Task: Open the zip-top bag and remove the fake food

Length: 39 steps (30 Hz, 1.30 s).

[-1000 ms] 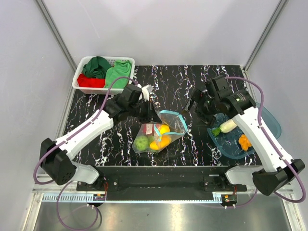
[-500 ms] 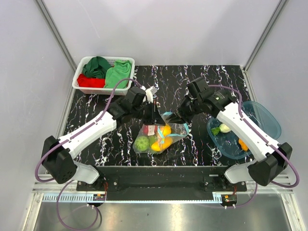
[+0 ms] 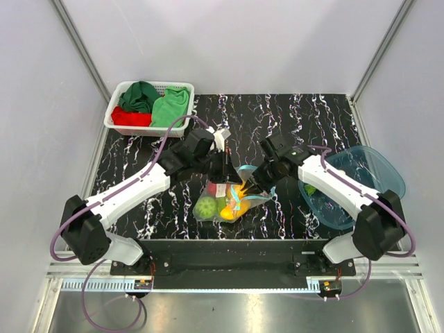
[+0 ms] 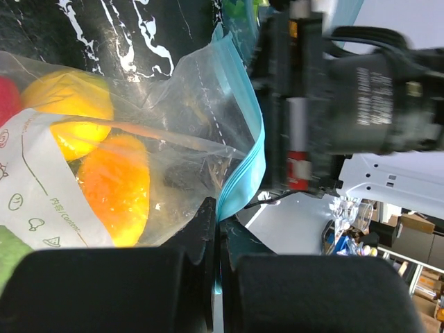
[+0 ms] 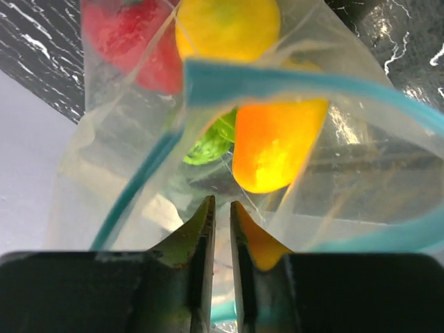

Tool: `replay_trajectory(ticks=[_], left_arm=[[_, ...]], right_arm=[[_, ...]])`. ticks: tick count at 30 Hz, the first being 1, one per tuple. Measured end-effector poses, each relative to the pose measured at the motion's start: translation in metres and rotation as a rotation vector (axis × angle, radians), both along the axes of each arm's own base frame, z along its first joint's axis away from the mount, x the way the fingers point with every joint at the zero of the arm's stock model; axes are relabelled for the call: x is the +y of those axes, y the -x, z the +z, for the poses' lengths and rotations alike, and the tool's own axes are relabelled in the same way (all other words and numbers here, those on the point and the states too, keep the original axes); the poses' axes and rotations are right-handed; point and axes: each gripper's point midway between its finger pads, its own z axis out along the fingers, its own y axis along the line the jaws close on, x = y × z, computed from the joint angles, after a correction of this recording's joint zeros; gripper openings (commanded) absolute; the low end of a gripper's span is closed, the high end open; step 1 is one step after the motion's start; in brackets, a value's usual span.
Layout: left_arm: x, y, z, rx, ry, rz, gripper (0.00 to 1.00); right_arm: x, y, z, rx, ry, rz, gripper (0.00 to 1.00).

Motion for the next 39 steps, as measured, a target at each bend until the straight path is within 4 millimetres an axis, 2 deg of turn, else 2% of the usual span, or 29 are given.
replay_trajectory(ticks=[4, 11, 13, 14, 17, 21, 24, 28, 33, 37, 38, 39], left_arm=[[-0.003, 0.0, 0.0, 0.003, 0.008, -0.001, 0.0], [-0.011, 0.002, -0.006, 0.021, 0.022, -0.009, 0.0], [-0.012, 0.002, -0.01, 0.031, 0.026, -0.01, 0.0], [-0.012, 0.003, -0.011, 0.037, 0.03, -0.01, 0.0], [-0.014, 0.004, -0.017, 0.057, 0.041, -0.005, 0.0], [-0.016, 0.006, -0.025, 0.085, 0.053, 0.0, 0.0], [-0.016, 0.009, -0.033, 0.111, 0.061, 0.004, 0.0], [-0.014, 0.014, -0.047, 0.152, 0.054, 0.01, 0.0], [-0.013, 0.018, -0.054, 0.173, 0.049, 0.012, 0.0], [-0.012, 0.018, -0.055, 0.175, 0.049, 0.013, 0.0], [-0.012, 0.019, -0.055, 0.175, 0.048, 0.013, 0.0], [-0.012, 0.019, -0.055, 0.175, 0.048, 0.012, 0.0]], right_arm=[[0.004, -0.001, -0.017, 0.029, -0.005, 0.008, 0.27], [-0.005, 0.015, -0.048, 0.094, 0.027, -0.006, 0.39], [-0.005, 0.015, -0.051, 0.095, 0.024, -0.007, 0.48], [-0.005, 0.015, -0.053, 0.093, 0.019, -0.007, 0.55], [-0.001, 0.012, -0.056, 0.079, -0.001, -0.003, 0.68], [0.003, 0.009, -0.064, 0.066, -0.011, 0.011, 0.71], [0.005, 0.009, -0.079, 0.076, -0.005, 0.027, 0.7], [0.007, 0.02, -0.101, 0.109, 0.022, 0.06, 0.7], [0.012, 0.029, -0.113, 0.128, 0.018, 0.088, 0.68], [0.017, 0.029, -0.116, 0.127, 0.001, 0.106, 0.5], [0.018, 0.03, -0.116, 0.128, -0.004, 0.113, 0.36], [0.019, 0.029, -0.116, 0.128, -0.006, 0.118, 0.29]])
